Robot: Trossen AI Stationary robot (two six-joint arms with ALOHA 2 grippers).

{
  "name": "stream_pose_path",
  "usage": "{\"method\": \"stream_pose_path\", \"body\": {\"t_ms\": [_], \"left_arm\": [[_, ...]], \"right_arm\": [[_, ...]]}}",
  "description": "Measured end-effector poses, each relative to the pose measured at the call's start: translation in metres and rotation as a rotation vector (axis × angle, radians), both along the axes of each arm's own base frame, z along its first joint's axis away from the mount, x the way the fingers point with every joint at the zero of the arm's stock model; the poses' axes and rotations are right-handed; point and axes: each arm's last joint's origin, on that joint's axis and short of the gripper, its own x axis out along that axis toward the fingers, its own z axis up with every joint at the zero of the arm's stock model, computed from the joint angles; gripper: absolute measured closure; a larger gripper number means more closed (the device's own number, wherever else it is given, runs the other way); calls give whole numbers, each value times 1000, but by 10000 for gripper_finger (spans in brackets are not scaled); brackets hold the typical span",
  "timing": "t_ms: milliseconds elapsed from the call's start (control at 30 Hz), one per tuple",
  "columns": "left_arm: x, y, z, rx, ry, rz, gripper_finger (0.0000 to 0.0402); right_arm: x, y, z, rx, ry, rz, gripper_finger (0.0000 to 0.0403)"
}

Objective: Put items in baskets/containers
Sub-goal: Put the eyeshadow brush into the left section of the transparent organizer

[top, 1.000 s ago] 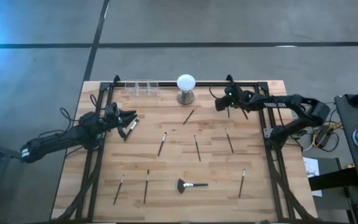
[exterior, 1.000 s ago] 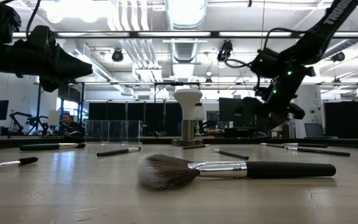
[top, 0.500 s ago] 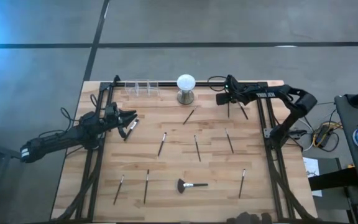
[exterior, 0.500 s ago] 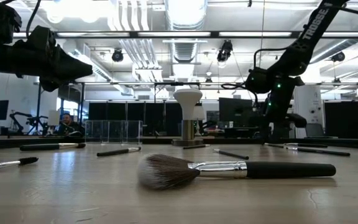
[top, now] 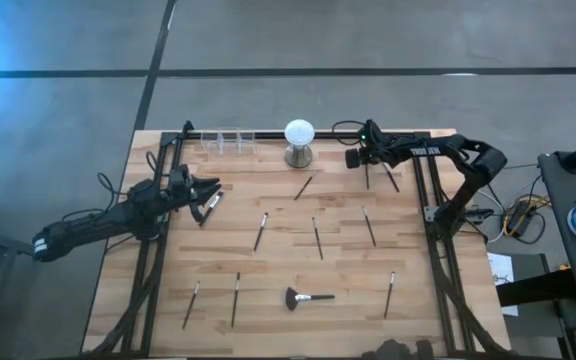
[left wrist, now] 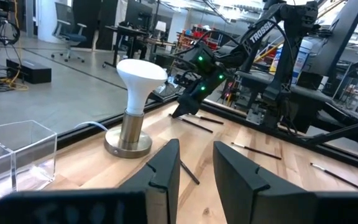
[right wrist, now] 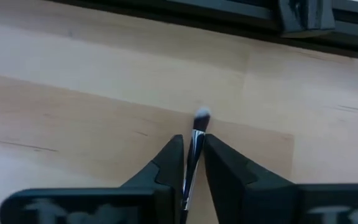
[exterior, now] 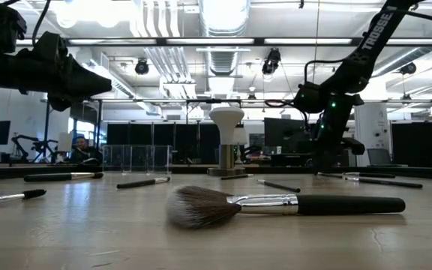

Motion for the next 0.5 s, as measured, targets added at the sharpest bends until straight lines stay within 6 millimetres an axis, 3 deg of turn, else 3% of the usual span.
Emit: {"method": "stream_pose_path", "body": {"t_ms": [500], "left_arm": [[0,0,0,-74,-32,8,313]], "right_arm": [[-2,4,9,-4,33,161,384]]}}
